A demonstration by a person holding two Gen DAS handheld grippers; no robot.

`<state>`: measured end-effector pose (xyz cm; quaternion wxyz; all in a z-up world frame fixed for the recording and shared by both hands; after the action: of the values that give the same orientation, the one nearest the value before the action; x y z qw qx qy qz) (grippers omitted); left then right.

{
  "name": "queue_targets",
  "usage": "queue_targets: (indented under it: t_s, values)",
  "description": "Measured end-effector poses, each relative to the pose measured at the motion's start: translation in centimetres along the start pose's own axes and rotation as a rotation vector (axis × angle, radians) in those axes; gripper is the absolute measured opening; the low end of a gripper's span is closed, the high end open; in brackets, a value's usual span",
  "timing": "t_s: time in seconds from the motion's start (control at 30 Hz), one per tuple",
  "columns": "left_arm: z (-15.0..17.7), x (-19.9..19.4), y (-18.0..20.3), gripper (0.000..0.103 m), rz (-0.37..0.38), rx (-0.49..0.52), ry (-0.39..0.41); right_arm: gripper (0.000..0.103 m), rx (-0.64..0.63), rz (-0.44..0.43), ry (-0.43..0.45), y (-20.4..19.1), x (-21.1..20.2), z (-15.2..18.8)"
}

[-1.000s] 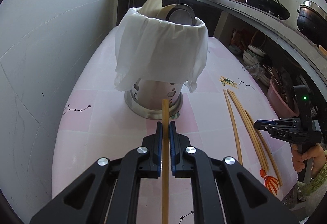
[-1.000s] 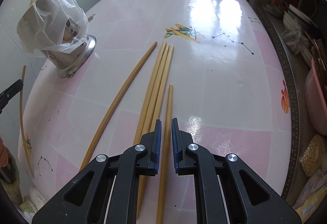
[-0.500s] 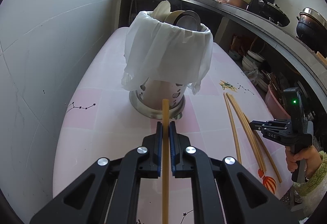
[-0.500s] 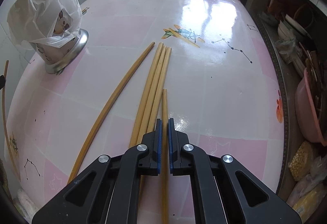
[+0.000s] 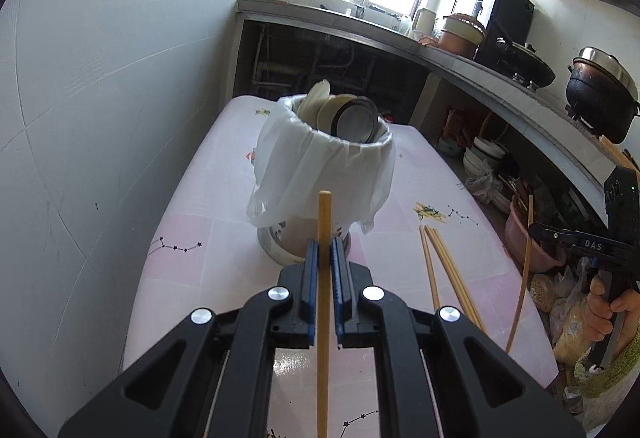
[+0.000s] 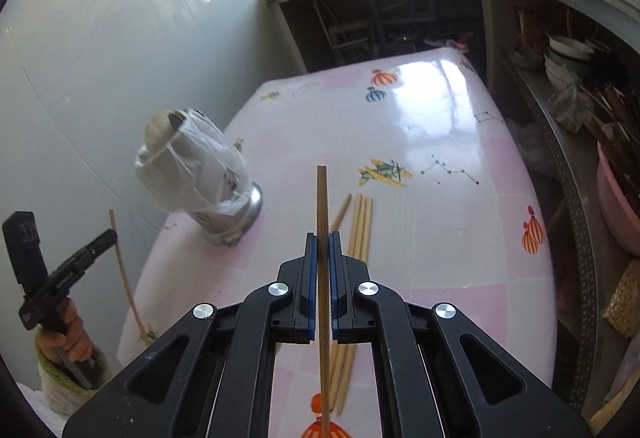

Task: Organize utensils
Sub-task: 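Lift chopstick into the holder with left tool while right tool grasps another chopstick, then carry the chopstick over the holder and release it with right tool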

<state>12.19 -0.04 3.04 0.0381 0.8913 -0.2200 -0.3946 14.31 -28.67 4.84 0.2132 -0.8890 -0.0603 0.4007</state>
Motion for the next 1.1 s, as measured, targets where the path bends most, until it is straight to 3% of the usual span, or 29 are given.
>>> queue_targets:
  t_s: [0.17, 0.6, 0.7, 0.9, 1.1]
  values:
    - [-2.9, -3.1, 0.5, 0.006, 0.026, -0.001, 0.088, 0.004, 0.004, -0.118, 0.086, -1.6, -2.6, -1.8]
    - [-12.6, -9.5, 2.2, 0.006, 0.116, 0.003, 0.281, 0.004, -0.001, -0.158, 0.098, -1.4, -2.4, -2.5]
    - [-15.1, -10.5, 2.2, 0.006, 0.101, 0.0, 0.341, 0.004, 0.002, -0.159, 0.092, -1.2, -2.2, -2.3]
    - [-18.6, -8.9, 0.7, 0.006, 0.019, -0.033, 0.396, 0.004, 0.013, -0.149, 0.077, -0.6, -1.5, -1.9]
    - [-18.3, -4.2, -0.4, 0.006, -0.047, -0.026, 0.344, 0.004, 0.028, -0.143, 0.062, 0.1, -0.8, -1.7]
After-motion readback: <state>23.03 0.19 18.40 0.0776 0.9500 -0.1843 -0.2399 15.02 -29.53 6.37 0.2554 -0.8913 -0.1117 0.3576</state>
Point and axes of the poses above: each gripper's, at about its wrist camera, not at the fingertips, and x roughly the way its jaws point, y to its right, z to its underside, the point moved 5 cm from there along x, roughly the way its jaws point, and after that the axes turned 8 degrees about -y, right-handed, at the moved point
